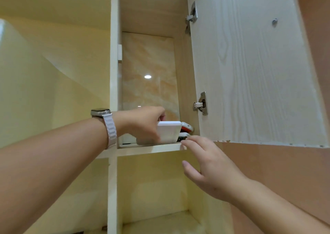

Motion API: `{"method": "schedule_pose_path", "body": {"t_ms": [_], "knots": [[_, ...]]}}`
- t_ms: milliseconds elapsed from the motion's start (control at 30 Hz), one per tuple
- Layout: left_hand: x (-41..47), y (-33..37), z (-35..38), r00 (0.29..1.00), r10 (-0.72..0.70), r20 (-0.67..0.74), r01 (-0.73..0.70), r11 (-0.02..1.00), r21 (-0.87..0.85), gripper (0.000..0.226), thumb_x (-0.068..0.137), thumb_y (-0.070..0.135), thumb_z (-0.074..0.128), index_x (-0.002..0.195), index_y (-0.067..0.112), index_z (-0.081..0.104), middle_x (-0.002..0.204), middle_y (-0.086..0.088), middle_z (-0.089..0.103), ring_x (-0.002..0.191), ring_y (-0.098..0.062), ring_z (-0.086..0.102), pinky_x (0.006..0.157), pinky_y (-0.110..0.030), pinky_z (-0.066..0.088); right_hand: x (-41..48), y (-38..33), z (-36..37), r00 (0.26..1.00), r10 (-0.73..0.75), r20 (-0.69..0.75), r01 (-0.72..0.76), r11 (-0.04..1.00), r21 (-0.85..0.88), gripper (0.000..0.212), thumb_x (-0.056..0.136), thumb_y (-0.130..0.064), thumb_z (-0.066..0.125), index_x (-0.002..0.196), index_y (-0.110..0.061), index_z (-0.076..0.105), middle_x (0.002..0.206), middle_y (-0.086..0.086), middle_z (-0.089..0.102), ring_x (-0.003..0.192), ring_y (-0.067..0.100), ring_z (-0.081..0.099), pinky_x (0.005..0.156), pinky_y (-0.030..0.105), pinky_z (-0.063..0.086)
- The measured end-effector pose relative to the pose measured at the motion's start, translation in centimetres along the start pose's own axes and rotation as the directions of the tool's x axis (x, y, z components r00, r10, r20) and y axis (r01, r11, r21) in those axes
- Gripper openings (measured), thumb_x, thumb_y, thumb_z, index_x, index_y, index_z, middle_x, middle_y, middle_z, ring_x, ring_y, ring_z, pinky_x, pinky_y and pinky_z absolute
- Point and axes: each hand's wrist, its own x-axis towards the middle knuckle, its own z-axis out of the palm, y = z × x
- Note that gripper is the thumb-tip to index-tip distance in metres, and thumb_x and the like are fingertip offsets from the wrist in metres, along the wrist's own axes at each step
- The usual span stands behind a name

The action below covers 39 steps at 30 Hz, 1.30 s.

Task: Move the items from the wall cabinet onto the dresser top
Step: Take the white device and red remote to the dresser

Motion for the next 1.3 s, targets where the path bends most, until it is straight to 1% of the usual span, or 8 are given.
{"method": "schedule_pose_path", "body": {"t_ms": [133, 267, 467, 600, 733, 933, 1133, 1300], "knots": [[-3.1, -0.6, 1.3, 0.965, 0.1, -0.242, -0.051, 0.979, 0.199, 0.011, 0.075, 0.025, 0.063, 0.081, 0.025, 0.054, 0.078, 0.009, 0.056, 0.074, -0.015, 0.054, 0.057, -0.034, 0.045, 1.6, -0.8, -0.1, 0.998, 0.061, -0.002, -0.061, 0.993, 0.099, 0.04, 0.092, -0.031, 0.054, 0.13, -0.02, 0.051, 0.129, -0.01, 0.048, 0.12, 0.007, 0.038, 0.097, 0.018, 0.032], [-5.1, -2.7, 3.5, 0.737, 0.324, -0.593, -0.101, 0.92, 0.378, 0.009, 0.075, 0.016, 0.068, 0.078, 0.016, 0.06, 0.074, 0.0, 0.055, 0.063, -0.026, 0.052, 0.044, -0.028, 0.031, 4.9, -0.8, 0.3, 0.987, 0.158, -0.015, -0.155, 0.98, 0.123, 0.039, 0.091, -0.023, 0.052, 0.129, -0.02, 0.05, 0.123, -0.009, 0.049, 0.115, 0.011, 0.045, 0.089, 0.023, 0.037], [-4.7, -3.6, 4.4, 0.58, 0.349, -0.736, -0.143, 0.933, 0.33, 0.01, 0.077, 0.013, 0.063, 0.085, 0.011, 0.068, 0.073, -0.004, 0.059, 0.06, -0.029, 0.052, 0.039, -0.033, 0.038, 10.7, 0.1, 1.8, 0.955, 0.255, 0.151, -0.249, 0.967, -0.059, 0.029, 0.089, -0.025, 0.053, 0.117, -0.019, 0.049, 0.101, -0.005, 0.04, 0.099, 0.02, 0.047, 0.073, 0.03, 0.037], [-4.6, -3.8, 4.4, 0.551, 0.337, -0.763, -0.165, 0.941, 0.296, 0.012, 0.08, 0.014, 0.063, 0.089, 0.009, 0.068, 0.076, -0.005, 0.061, 0.062, -0.029, 0.054, 0.043, -0.038, 0.044, 13.7, 1.6, 3.2, 0.892, 0.302, 0.337, -0.244, 0.948, -0.203, 0.047, 0.087, -0.027, 0.057, 0.132, -0.018, 0.046, 0.118, 0.003, 0.051, 0.103, 0.024, 0.051, 0.085, 0.037, 0.048], [-4.4, -3.9, 4.6, 0.543, 0.339, -0.768, -0.159, 0.94, 0.302, 0.012, 0.079, 0.016, 0.062, 0.087, 0.008, 0.067, 0.074, -0.006, 0.06, 0.059, -0.03, 0.053, 0.042, -0.037, 0.043, 15.4, 2.4, 4.3, 0.763, 0.394, 0.512, -0.217, 0.903, -0.37, 0.043, 0.088, -0.029, 0.057, 0.127, -0.012, 0.052, 0.12, 0.008, 0.059, 0.102, 0.028, 0.058, 0.09, 0.041, 0.051], [-4.4, -3.9, 4.3, 0.551, 0.333, -0.765, -0.141, 0.941, 0.307, 0.009, 0.08, 0.017, 0.058, 0.079, 0.009, 0.064, 0.07, -0.005, 0.054, 0.057, -0.028, 0.047, 0.043, -0.033, 0.035, 16.3, 2.8, 4.7, 0.702, 0.457, 0.546, -0.209, 0.865, -0.456, 0.018, 0.09, -0.017, 0.053, 0.104, -0.008, 0.061, 0.092, 0.005, 0.061, 0.087, 0.024, 0.058, 0.071, 0.033, 0.047], [-4.4, -4.0, 4.2, 0.56, 0.336, -0.757, -0.142, 0.939, 0.312, 0.013, 0.08, 0.017, 0.058, 0.084, 0.007, 0.064, 0.074, -0.009, 0.057, 0.061, -0.032, 0.051, 0.043, -0.035, 0.04, 15.6, 1.7, 4.0, 0.797, 0.391, 0.461, -0.092, 0.832, -0.546, 0.013, 0.09, -0.008, 0.049, 0.095, -0.009, 0.06, 0.091, 0.007, 0.061, 0.08, 0.027, 0.059, 0.065, 0.032, 0.048], [-4.5, -3.8, 4.3, 0.576, 0.326, -0.749, -0.137, 0.942, 0.305, 0.014, 0.082, 0.018, 0.059, 0.087, 0.007, 0.066, 0.077, -0.009, 0.058, 0.065, -0.032, 0.053, 0.045, -0.033, 0.039, 13.6, 0.4, 3.2, 0.932, 0.258, 0.254, -0.088, 0.843, -0.531, 0.018, 0.087, 0.0, 0.041, 0.098, -0.009, 0.051, 0.087, 0.007, 0.056, 0.071, 0.03, 0.05, 0.06, 0.034, 0.04]]}}
